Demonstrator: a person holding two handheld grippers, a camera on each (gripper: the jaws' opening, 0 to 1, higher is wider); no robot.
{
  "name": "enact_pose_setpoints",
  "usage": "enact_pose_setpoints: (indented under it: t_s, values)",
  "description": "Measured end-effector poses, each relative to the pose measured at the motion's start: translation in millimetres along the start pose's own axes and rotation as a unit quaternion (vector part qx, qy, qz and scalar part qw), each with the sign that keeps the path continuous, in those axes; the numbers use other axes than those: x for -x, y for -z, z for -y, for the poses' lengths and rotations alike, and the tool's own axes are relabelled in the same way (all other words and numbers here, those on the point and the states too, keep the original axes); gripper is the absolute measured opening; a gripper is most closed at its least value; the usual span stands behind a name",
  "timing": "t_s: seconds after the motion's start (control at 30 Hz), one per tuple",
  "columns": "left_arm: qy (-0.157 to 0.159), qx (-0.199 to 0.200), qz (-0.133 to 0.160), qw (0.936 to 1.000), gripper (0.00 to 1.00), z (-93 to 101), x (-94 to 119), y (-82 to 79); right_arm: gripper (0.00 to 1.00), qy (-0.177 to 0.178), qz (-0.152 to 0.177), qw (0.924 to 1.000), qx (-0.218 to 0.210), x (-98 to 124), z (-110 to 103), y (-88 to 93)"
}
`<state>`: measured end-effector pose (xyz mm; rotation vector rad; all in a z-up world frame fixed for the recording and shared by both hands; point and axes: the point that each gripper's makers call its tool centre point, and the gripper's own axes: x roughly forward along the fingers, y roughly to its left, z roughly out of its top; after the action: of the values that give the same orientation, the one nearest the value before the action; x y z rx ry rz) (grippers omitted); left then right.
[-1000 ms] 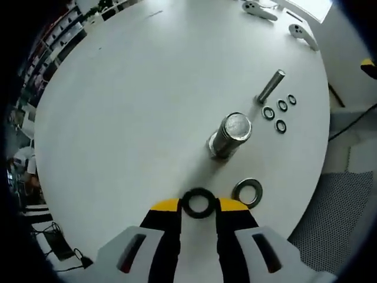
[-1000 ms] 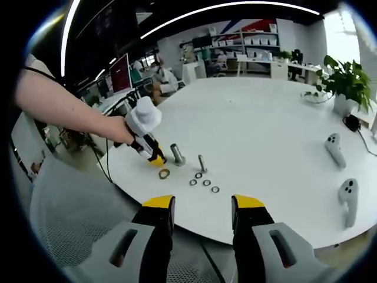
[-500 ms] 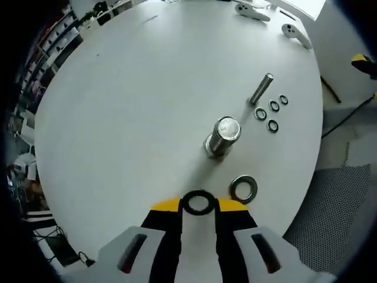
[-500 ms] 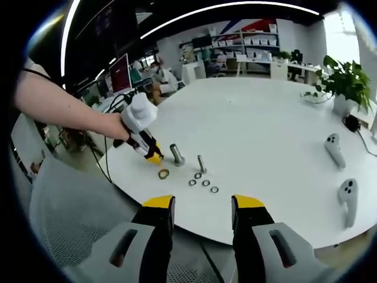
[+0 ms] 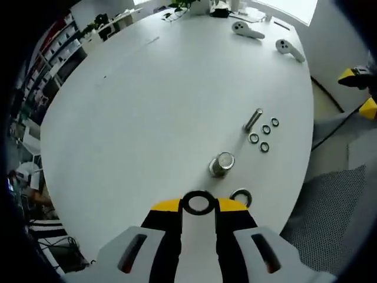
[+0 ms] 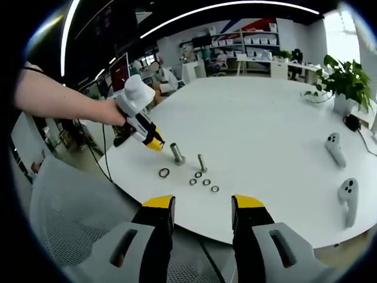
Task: Place the washer onto the threaded stud by aligning its center hole with the stud, sliding it down to the base, and recovering from edge contact or off-axis alignment until the washer reaches the visible bottom stop.
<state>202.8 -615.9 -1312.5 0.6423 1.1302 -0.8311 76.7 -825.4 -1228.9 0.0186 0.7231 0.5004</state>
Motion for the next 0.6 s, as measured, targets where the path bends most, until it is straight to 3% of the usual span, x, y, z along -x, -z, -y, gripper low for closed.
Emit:
enact_pose_setpoints:
  t_s: [0.27,0.3,0.33,0.37,0.43,0.47,0.5,0.53,0.6]
  values:
    - [0.006,-0.034,0.012,0.9993,0.18,5.4,15.0,-20.5,0.40,-0.001,0.002,1.0000,0.000,0.0,-0.2,-0.4]
    - [0.007,-0.037,0.015,0.9992,0.00,6.2,16.8,-23.1,0.40,-0.001,0.002,1.0000,0.000,0.1,-0.2,-0.5]
    - [0.023,-0.057,0.012,0.9980,0.00,13.3,21.9,-26.8,0.40,0.000,0.003,1.0000,0.000,0.3,0.1,-0.7]
    - [0.013,-0.058,0.012,0.9982,0.00,11.7,24.0,-30.5,0.40,0.000,0.003,1.0000,-0.001,0.4,0.0,-0.8]
    - [0.025,-0.060,0.015,0.9978,0.00,17.9,23.0,-35.9,0.40,0.001,0.004,1.0000,-0.001,0.4,0.3,-0.9]
    - [0.020,-0.057,0.003,0.9981,0.00,14.4,15.6,-29.1,0.40,0.000,0.003,1.0000,0.001,0.1,0.0,-0.7]
    - [-0.004,-0.071,-0.007,0.9974,0.00,4.1,8.7,-19.9,0.40,0.000,0.002,1.0000,0.002,0.0,-0.2,-0.4]
    - [0.002,-0.058,-0.005,0.9983,0.00,4.9,6.2,-15.3,0.41,0.000,0.000,1.0000,0.003,-0.1,-0.1,0.2]
    - [-0.053,-0.027,0.058,0.9965,0.00,-17.0,12.2,-17.0,0.41,0.000,-0.001,1.0000,0.003,-0.2,0.0,0.7]
